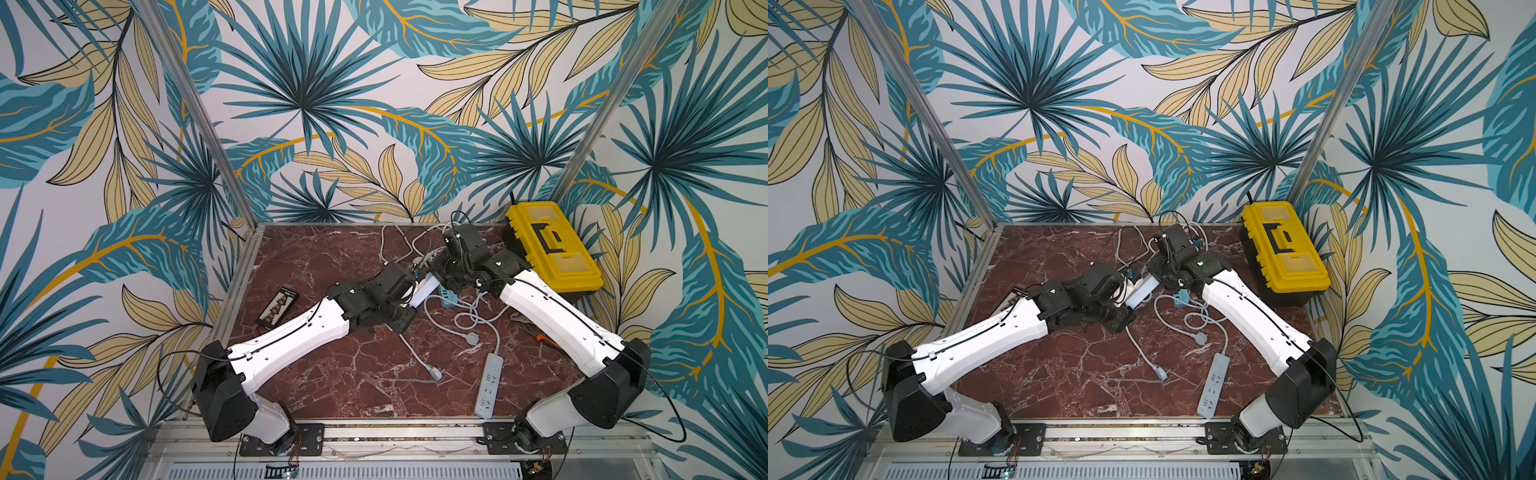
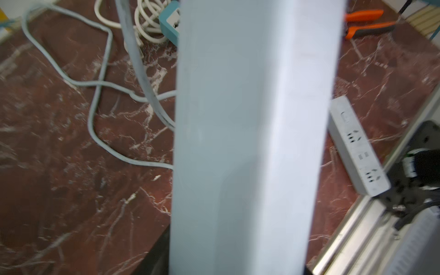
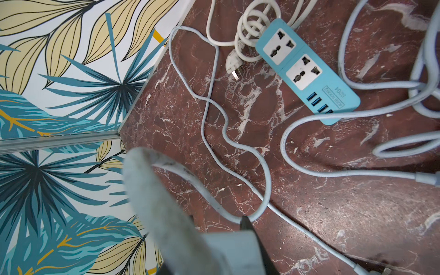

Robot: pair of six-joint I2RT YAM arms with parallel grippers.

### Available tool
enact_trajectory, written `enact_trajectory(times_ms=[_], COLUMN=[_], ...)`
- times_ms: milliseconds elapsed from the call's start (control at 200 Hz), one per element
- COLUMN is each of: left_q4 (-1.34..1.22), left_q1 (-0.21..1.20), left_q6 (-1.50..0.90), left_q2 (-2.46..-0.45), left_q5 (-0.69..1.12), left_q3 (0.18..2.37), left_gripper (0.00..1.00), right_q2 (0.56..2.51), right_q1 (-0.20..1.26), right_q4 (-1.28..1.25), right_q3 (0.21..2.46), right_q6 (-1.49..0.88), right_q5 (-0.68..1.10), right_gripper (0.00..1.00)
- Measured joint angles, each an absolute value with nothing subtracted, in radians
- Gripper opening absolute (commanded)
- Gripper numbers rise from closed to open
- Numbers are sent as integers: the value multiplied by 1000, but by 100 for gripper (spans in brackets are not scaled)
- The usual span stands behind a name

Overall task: Wrap the cord around the power strip
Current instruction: Pick up the power strip from the center of the board.

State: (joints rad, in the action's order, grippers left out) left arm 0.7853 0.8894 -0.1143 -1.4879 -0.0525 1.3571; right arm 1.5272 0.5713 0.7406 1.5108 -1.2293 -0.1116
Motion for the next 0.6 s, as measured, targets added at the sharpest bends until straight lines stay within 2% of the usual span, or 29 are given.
enact_trajectory(times_ms=[110, 260, 441, 601], left_q4=[799, 817, 838, 850], left_q1=[918, 920, 917, 914], left_q6=[-79, -74, -97, -118], left_q2=[-1494, -1502, -1509, -1509], left_q5=[-120, -146, -173, -193], left_q3=[1365, 1385, 1393, 1393], left_gripper=[26, 11, 1, 0], right_q2=[1527, 1530, 1532, 1530], right_q1=[571, 571, 572, 572], right_q4=[755, 738, 708, 675], right_q3=[1513, 1514, 1515, 1515], right_q6=[-1235, -1240, -1251, -1247], right_q5=[-112, -108, -78, -59], right_gripper=[17, 35, 65, 77])
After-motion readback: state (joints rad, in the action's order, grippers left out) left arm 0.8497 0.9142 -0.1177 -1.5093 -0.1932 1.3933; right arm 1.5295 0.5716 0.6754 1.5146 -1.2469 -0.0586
